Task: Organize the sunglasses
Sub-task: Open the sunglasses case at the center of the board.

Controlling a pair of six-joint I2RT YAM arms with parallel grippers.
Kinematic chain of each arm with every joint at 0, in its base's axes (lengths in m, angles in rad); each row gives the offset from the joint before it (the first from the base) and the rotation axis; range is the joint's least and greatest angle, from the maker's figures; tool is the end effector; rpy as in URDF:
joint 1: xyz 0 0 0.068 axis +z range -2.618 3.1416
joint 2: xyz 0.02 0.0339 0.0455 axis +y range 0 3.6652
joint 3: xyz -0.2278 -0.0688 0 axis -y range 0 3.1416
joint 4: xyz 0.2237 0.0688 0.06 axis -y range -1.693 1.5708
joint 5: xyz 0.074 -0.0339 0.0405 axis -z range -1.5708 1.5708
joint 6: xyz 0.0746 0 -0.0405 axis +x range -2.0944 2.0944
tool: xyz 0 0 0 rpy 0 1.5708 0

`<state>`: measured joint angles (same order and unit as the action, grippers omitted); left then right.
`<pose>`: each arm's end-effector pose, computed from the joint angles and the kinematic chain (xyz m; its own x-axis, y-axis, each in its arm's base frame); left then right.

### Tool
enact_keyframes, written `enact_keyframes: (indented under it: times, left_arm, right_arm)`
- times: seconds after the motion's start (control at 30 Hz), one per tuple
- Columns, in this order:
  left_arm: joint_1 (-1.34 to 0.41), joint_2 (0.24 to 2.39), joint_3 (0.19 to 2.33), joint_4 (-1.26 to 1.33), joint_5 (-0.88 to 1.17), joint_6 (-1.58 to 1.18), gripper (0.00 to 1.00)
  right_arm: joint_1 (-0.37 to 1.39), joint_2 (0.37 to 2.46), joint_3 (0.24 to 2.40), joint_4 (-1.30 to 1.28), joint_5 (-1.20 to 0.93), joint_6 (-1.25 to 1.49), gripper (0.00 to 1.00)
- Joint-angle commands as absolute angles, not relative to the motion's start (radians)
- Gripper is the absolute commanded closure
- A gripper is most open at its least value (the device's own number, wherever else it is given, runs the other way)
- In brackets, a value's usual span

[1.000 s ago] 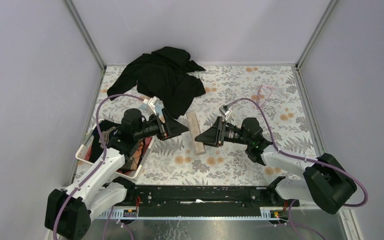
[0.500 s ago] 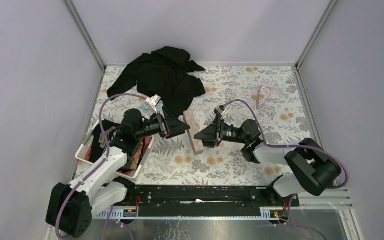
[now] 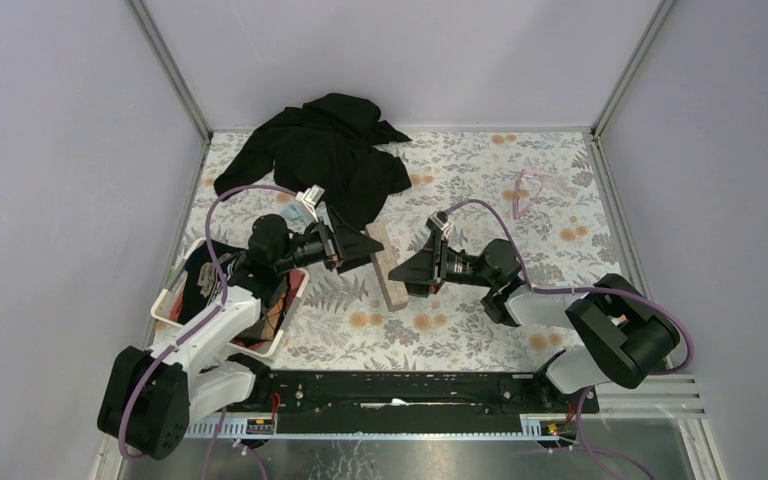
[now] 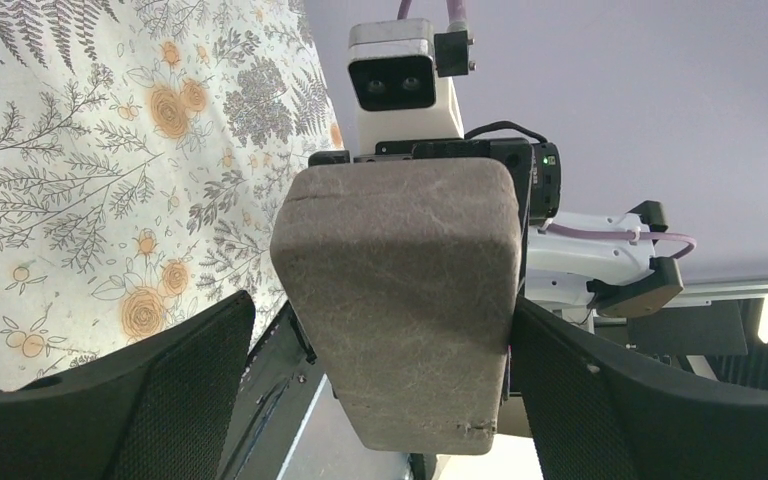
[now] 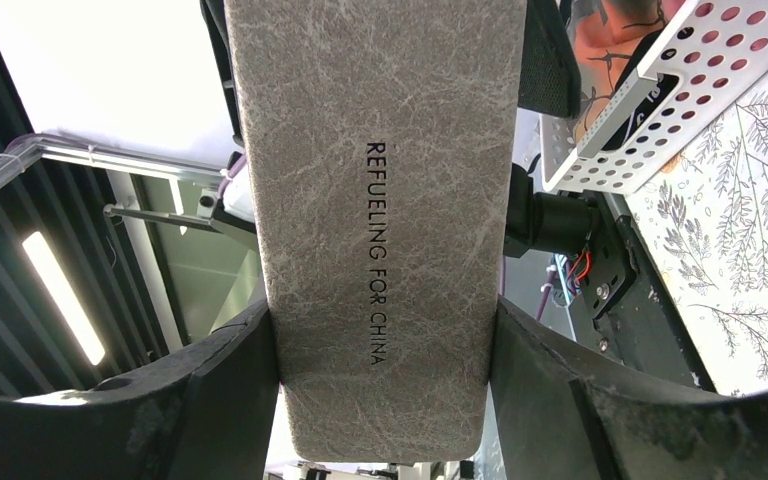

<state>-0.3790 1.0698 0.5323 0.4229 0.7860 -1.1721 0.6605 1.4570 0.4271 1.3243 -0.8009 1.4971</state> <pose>0.2214 -0.1450 0.2358 -0.8840 -0.3489 -0.3111 0.2571 0.1929 -0.9469 0.1892 0.2149 0.2155 -0.9501 0.1409 -0.2782 -0.2999 -0.1681 0.9390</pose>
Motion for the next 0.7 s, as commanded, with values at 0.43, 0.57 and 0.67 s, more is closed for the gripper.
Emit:
enact_keyframes:
  times: [0.43,0.57,0.67]
  left_arm:
    - [-0.374,1.120,0.558,0.513,0.790,-1.204,0.62]
    - [-0.374,1.108,0.560,0.510,0.791,-1.198,0.93]
    - [-0.374,1.093,0.554,0.510,0.795,-1.175,1.00]
  right_arm:
    - [0.662,1.549,0.472,1.475,-0.801,1.534,0.76]
    - [0.661,1.630,0.454,1.676,-0.749,1.679,0.78]
    - [0.661,1.677,0.441,1.713,-0.708,1.746,0.84]
